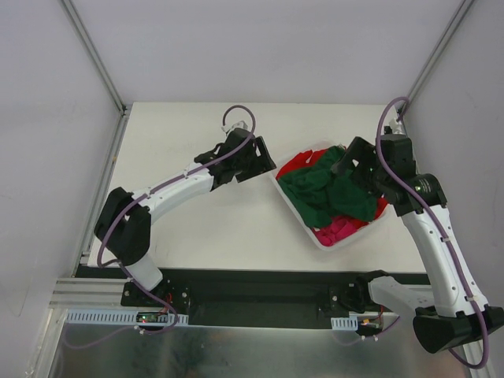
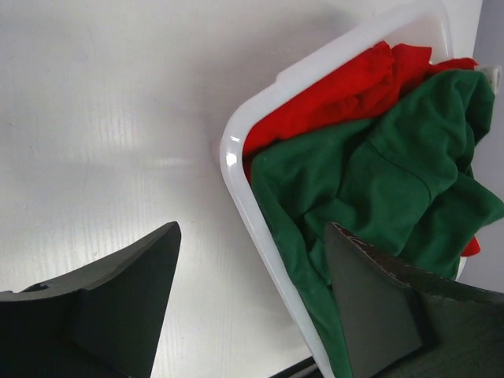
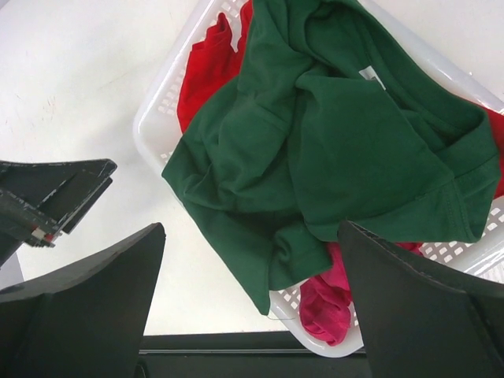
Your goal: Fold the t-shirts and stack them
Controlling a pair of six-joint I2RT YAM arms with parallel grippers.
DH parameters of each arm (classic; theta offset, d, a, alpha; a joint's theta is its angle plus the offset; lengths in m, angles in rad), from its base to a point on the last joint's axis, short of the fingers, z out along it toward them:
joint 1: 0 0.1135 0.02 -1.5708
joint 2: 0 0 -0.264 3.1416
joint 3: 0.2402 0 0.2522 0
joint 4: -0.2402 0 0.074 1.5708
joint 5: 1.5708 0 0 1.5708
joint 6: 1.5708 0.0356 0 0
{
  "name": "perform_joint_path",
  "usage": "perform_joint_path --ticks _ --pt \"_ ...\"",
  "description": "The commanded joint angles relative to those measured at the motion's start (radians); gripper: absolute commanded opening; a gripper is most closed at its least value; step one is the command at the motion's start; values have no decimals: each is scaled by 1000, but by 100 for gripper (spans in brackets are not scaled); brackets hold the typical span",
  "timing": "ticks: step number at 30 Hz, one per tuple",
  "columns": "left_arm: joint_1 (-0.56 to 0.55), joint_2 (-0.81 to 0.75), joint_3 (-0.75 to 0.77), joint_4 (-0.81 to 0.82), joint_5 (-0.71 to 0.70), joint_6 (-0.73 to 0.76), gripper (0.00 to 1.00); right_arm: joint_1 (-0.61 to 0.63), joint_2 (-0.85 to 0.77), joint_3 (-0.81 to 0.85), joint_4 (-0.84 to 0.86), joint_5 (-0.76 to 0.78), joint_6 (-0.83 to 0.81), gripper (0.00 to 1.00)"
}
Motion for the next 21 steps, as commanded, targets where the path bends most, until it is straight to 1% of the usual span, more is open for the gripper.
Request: perform_joint_path --ticks 1,4,11,21 --pt "-6 38 19 51 -62 -46 73 -2 -8 56 -49 -3 -20 96" --pt "-6 56 16 56 -79 -62 70 -4 -8 56 -63 5 -21 96" --pt "-34 114 51 62 -123 -75 68 1 -14 73 -63 22 -23 96" --pt "-40 203 91 60 -135 -108 64 -1 -57 69 -86 54 -34 96"
